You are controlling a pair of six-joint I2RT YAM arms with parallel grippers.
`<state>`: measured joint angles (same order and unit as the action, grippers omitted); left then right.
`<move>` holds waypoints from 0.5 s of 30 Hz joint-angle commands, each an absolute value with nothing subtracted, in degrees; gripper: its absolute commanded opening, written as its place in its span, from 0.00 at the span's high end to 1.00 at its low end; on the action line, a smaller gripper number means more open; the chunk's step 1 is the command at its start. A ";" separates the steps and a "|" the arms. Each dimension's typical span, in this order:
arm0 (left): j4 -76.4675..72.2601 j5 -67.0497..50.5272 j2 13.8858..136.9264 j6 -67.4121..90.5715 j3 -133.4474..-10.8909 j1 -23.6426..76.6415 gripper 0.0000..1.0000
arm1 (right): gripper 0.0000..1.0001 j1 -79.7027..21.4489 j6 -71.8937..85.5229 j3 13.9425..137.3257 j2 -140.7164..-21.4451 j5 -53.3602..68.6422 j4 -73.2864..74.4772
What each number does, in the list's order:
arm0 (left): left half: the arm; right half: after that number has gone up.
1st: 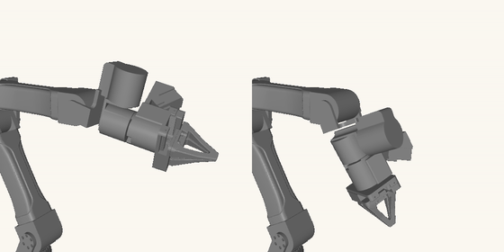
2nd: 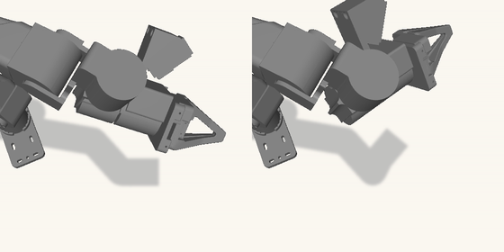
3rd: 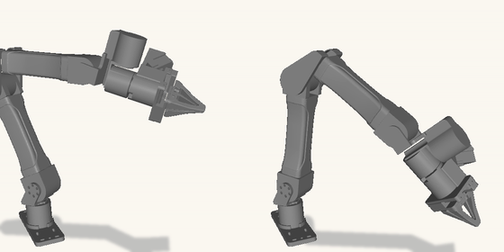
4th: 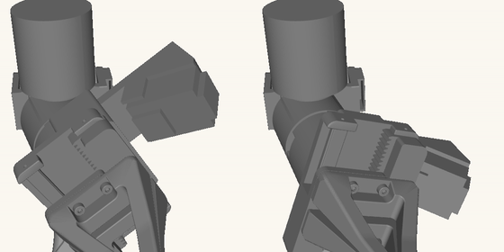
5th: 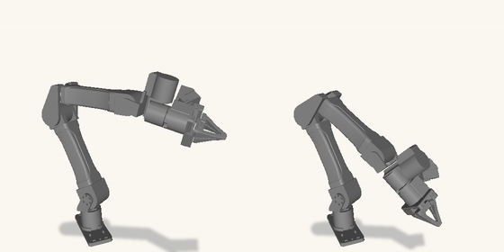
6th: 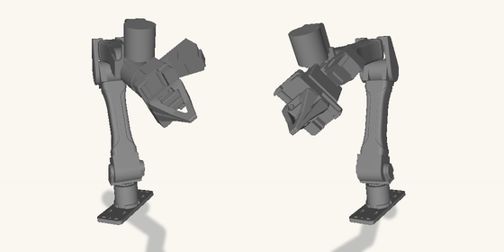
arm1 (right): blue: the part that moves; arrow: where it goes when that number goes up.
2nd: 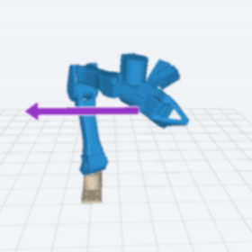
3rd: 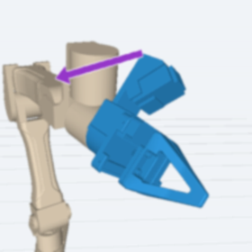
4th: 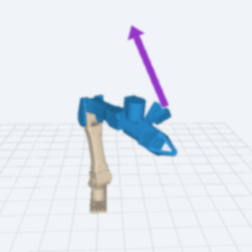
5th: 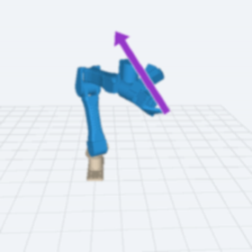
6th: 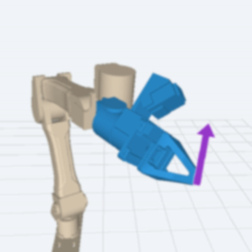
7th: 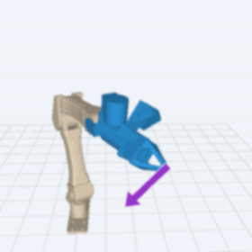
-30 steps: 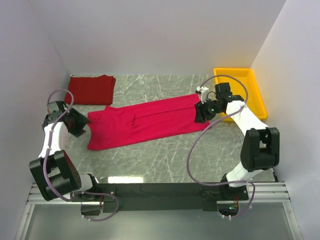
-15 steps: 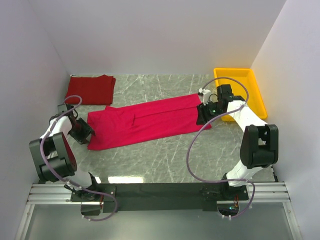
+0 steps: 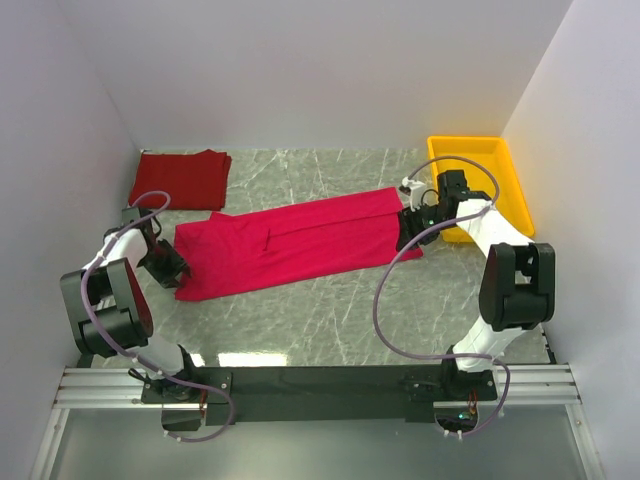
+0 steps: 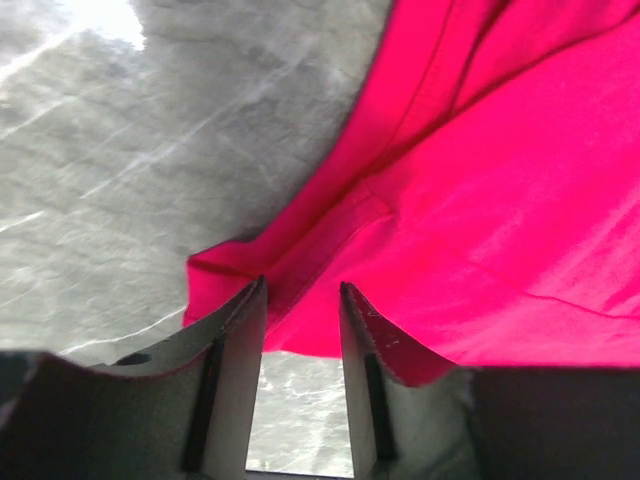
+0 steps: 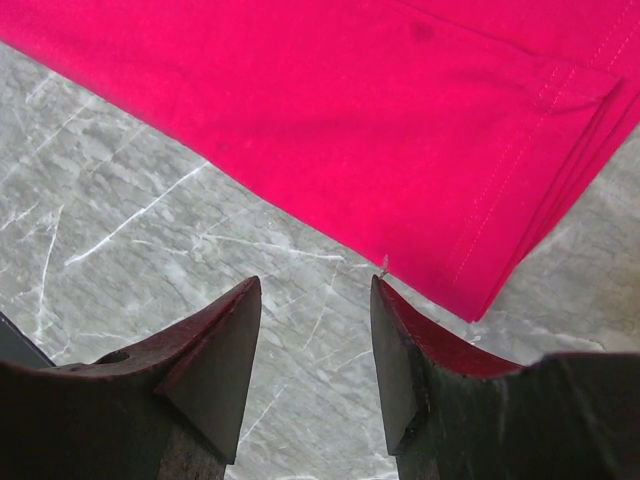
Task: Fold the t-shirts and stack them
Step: Fold the tshirt
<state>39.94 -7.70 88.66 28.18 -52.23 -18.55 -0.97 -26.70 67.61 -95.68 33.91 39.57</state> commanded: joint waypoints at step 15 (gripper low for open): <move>43.86 -4.83 91.32 26.90 -55.90 -17.75 0.61 | 0.46 -0.35 -26.37 71.72 -97.47 34.63 41.22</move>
